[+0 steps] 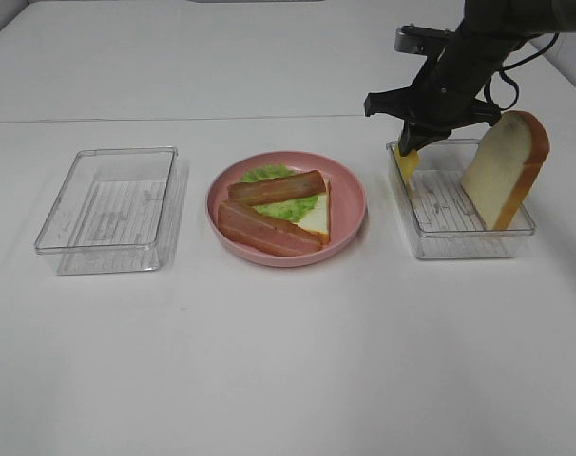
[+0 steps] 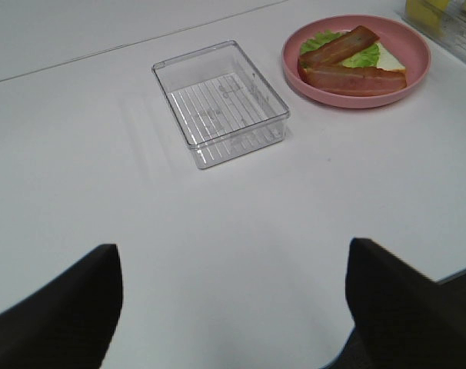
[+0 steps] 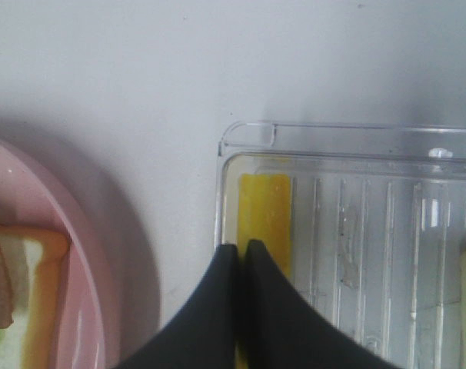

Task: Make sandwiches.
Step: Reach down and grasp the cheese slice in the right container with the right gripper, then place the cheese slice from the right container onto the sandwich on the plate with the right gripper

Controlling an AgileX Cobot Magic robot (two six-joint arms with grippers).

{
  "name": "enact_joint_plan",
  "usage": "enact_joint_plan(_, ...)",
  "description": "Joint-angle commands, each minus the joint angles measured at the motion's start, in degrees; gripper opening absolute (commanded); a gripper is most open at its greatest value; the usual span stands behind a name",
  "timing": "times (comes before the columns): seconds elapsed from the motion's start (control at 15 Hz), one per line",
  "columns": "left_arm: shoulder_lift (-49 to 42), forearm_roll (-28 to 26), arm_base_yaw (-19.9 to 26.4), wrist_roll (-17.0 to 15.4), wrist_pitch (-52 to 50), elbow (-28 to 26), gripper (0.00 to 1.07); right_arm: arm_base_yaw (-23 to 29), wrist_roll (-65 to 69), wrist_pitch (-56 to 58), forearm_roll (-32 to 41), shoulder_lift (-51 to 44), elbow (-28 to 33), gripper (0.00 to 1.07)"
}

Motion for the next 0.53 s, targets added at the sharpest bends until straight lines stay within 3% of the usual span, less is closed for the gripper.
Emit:
enact_joint_plan(0.07, -1.15, -0.17, -0.11, -0.40, -0.63, 0.29, 0.76, -0.17, -0.57, 0.52, 0.06, -0.46, -0.40, 0.00)
enact_joint_plan(0.33, -1.15, -0.17, -0.11, -0.40, -0.63, 0.29, 0.76, -0.17, -1.26, 1.20, 0.34, -5.39, -0.40, 0.00)
enact_joint_plan(0.53, -1.15, -0.17, -0.11, -0.40, -0.63, 0.29, 0.76, 0.00, -6.30, 3.61, 6.76, -10.20, -0.40, 0.00)
